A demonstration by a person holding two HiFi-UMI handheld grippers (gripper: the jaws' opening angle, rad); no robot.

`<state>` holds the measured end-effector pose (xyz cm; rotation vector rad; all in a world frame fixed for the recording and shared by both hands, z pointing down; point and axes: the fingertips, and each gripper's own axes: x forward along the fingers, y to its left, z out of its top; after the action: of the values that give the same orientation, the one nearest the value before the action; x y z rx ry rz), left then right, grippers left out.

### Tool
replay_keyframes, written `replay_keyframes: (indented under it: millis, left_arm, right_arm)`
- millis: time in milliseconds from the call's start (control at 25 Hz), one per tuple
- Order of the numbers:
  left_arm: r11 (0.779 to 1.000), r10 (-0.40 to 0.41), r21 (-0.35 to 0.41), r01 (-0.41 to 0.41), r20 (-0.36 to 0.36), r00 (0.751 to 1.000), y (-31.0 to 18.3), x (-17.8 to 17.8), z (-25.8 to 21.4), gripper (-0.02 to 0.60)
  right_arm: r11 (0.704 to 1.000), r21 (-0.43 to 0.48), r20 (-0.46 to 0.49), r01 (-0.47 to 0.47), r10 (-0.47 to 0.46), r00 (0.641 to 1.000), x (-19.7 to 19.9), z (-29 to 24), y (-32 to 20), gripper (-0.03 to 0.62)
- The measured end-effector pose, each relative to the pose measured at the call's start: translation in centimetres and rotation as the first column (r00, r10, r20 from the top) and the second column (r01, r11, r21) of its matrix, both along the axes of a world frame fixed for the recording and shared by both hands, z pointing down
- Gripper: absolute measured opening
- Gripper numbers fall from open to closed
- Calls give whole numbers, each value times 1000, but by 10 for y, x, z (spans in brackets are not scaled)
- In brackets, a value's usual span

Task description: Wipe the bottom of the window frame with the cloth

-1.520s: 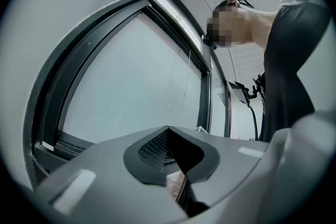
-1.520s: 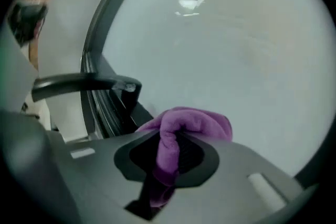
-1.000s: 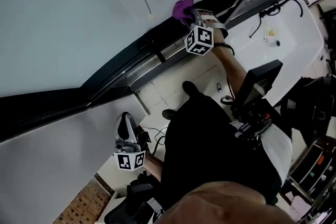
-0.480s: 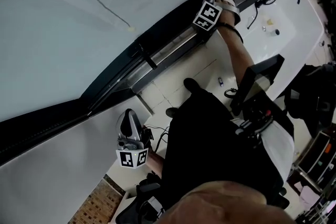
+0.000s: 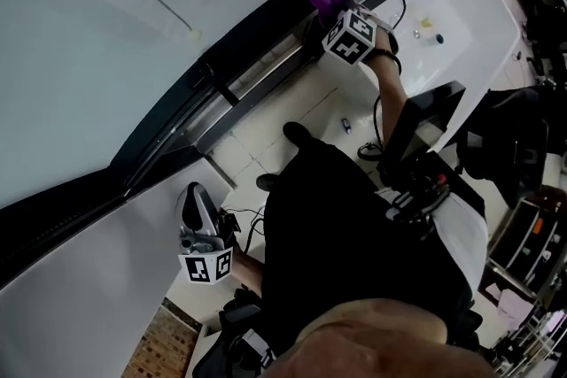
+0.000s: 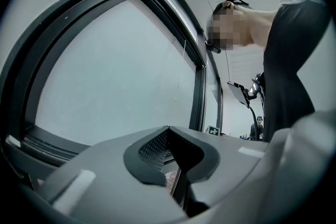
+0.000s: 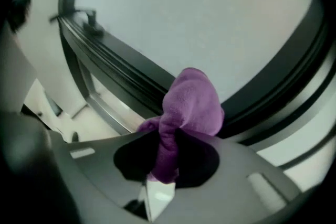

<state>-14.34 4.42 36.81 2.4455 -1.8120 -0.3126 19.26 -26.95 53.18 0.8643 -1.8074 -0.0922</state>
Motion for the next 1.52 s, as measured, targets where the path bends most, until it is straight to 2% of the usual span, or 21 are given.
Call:
replay_keyframes:
  millis: [40, 80, 120, 200, 320, 400, 480, 600, 720, 880, 1080, 1160, 1360, 1520]
  left_arm:
    - [1000, 1, 1, -1, -5, 1000, 0, -1, 2, 3]
    - [1000, 5, 3, -5, -9, 1000, 0, -1, 3, 3]
    - [1000, 11, 7, -11, -12, 1000, 0, 0, 3, 3]
    - [999, 31, 14, -31, -13, 999, 0, 2, 1, 3]
    - [998, 57, 26, -57, -11, 998, -2, 2, -1, 3]
    - [998, 57, 30, -57, -9, 998, 0, -1, 0, 3]
    - [999, 29, 27, -29, -9, 1000, 8, -5, -1, 3]
    - [999, -48, 7, 48, -8, 999, 29, -16, -1, 3]
    - [996, -87, 2, 87, -6, 996, 38, -26, -1, 3]
    - [987, -160, -27, 160, 1, 987, 38, -28, 11, 2]
    - [973, -223, -50, 223, 19, 975, 40, -30, 6, 3]
    - [971, -232, -59, 233, 29, 972, 32, -26, -3, 3]
    - [968, -229, -98, 231, 29, 973, -14, -6, 4, 3]
    - [967, -225, -116, 225, 13, 974, -33, -8, 8, 3]
  right_arm:
    - [995, -79, 158, 60, -47, 986, -22, 3, 26, 63]
    - [980, -148, 316, 136, -84, 945, -47, 6, 52, 63]
    - [954, -203, 454, 220, -107, 884, -72, 10, 78, 63]
    - [887, -275, 631, 371, -124, 766, -116, 17, 132, 63]
    - [796, -317, 752, 515, -120, 648, -174, 24, 200, 63]
    - [747, -293, 803, 596, -146, 578, -210, 23, 234, 64]
    - [704, -253, 840, 663, -180, 511, -242, 12, 258, 64]
    - [613, -194, 893, 766, -213, 397, -282, -13, 294, 63]
    - [569, -133, 921, 811, -232, 314, -304, -32, 312, 63]
    - [513, -110, 947, 851, -205, 246, -312, -33, 317, 63]
    - [461, -112, 955, 880, -194, 223, -318, -37, 321, 64]
    - [450, -101, 960, 887, -190, 206, -315, -48, 314, 63]
    - [443, -59, 972, 894, -179, 153, -293, -54, 275, 63]
    - [429, -45, 979, 902, -159, 125, -291, -64, 264, 63]
